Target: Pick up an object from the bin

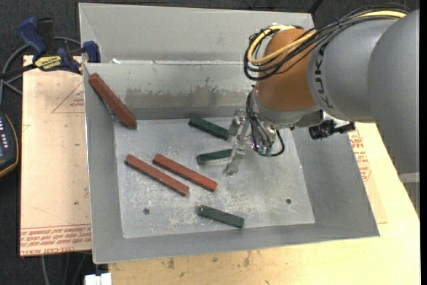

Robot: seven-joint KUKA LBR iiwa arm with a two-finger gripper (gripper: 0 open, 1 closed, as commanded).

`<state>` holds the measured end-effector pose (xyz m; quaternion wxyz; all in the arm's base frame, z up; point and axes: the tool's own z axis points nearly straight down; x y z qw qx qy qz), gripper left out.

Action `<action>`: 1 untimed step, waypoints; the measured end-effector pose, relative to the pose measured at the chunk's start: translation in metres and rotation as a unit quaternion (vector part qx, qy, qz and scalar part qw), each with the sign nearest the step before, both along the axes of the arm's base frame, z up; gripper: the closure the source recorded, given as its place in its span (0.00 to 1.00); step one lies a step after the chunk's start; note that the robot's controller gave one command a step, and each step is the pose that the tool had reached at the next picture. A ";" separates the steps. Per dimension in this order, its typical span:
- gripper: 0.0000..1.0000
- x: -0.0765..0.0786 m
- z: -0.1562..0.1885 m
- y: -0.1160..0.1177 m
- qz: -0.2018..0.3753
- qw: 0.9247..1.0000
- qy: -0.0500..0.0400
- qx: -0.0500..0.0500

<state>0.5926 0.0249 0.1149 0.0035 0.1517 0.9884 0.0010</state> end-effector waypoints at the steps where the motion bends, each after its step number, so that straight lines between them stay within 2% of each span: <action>1: 0.00 -0.001 -0.045 -0.002 -0.006 1.000 0.000 0.000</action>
Offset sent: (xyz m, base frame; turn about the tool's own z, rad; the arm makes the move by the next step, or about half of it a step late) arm -0.0032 -0.0018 -0.0449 0.0125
